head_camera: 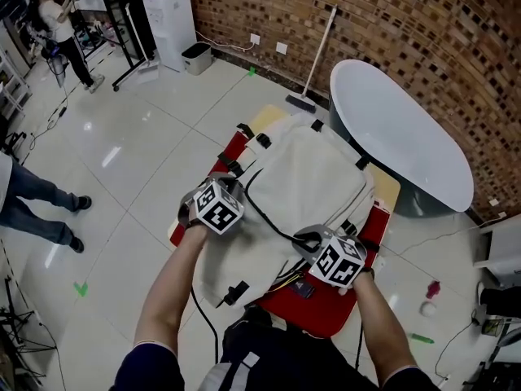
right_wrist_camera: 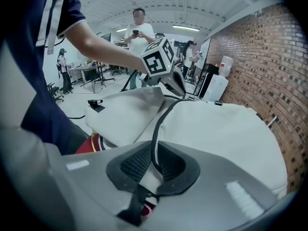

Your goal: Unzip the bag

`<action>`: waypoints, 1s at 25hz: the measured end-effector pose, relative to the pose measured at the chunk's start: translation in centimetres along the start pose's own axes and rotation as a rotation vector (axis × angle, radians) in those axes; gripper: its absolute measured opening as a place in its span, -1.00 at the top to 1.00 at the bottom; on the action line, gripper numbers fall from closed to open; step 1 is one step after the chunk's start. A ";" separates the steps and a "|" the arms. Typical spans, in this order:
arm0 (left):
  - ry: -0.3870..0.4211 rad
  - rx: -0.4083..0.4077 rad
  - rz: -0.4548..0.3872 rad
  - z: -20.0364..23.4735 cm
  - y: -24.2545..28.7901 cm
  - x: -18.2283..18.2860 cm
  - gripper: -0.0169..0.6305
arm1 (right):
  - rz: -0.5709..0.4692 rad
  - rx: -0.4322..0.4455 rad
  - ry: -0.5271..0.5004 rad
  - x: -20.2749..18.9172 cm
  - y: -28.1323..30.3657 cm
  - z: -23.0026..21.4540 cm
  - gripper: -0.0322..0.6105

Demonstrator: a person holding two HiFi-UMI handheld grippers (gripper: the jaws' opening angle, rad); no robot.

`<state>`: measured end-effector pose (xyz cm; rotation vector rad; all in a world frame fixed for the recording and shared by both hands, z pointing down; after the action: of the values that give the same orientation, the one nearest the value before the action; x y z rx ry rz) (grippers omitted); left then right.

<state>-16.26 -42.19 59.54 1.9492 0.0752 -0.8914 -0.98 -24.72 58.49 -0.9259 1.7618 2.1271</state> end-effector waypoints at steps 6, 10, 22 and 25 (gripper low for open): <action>0.023 -0.009 -0.022 1.0 1.4 1.6 0.88 | 0.003 0.002 0.029 -0.4 0.0 0.2 0.77; 0.035 -0.028 -0.020 1.3 2.5 2.5 0.88 | 0.004 0.007 0.039 -0.4 0.0 0.3 0.77; 0.042 -0.023 -0.038 1.7 5.1 5.1 0.88 | -0.015 0.007 0.078 -0.7 0.0 0.5 0.77; 0.019 -0.026 -0.024 1.5 4.8 4.6 0.87 | -0.023 0.009 0.086 -0.8 0.1 0.5 0.77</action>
<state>-11.83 -47.33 59.89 1.9365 0.1207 -0.8830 -0.53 -24.10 59.07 -1.0447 1.7904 2.0927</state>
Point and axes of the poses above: the fingertips, and each gripper's own axes: y forward along the fingers, z to its left, x out of its top, the point moved 2 cm from there along -y, backward along the fingers, and after that the axes turned 1 degree about -z, right-handed, at the moved point
